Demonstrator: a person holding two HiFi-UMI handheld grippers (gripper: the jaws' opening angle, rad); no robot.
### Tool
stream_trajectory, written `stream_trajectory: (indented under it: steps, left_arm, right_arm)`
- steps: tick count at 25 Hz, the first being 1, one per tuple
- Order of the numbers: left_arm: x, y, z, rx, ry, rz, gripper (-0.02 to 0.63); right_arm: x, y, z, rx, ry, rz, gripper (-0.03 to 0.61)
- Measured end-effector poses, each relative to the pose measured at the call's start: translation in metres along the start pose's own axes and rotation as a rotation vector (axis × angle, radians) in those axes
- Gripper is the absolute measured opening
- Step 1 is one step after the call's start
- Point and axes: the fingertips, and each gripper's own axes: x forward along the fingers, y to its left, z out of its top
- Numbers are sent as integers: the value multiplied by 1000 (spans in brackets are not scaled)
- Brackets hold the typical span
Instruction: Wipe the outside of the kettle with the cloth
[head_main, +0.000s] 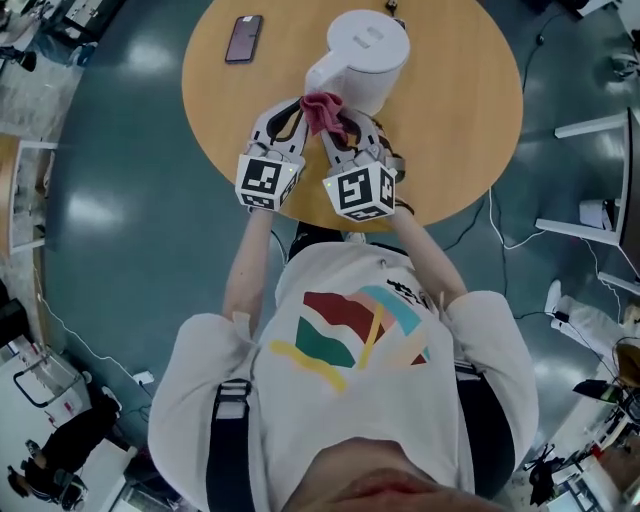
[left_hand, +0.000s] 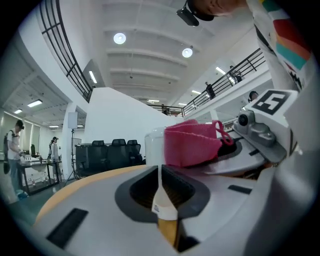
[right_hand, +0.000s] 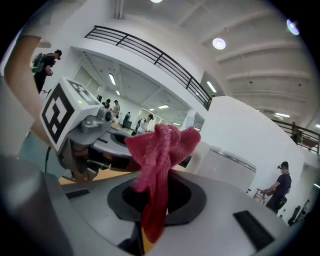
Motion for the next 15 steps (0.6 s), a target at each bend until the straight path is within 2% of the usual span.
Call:
stream_trajectory:
  steps: [3,9,15]
  left_arm:
    - [-2,4,-5,3,24,4,67]
    - [-22,27,-17,-42,31,114,67]
    - [-31,38,-34,-54,66,159,67]
  right_arm:
    - [6,9,-10,-6,25,29,39]
    - [20,26,-42,-12,102,99,40]
    - [31,14,-95,57,227,63,39]
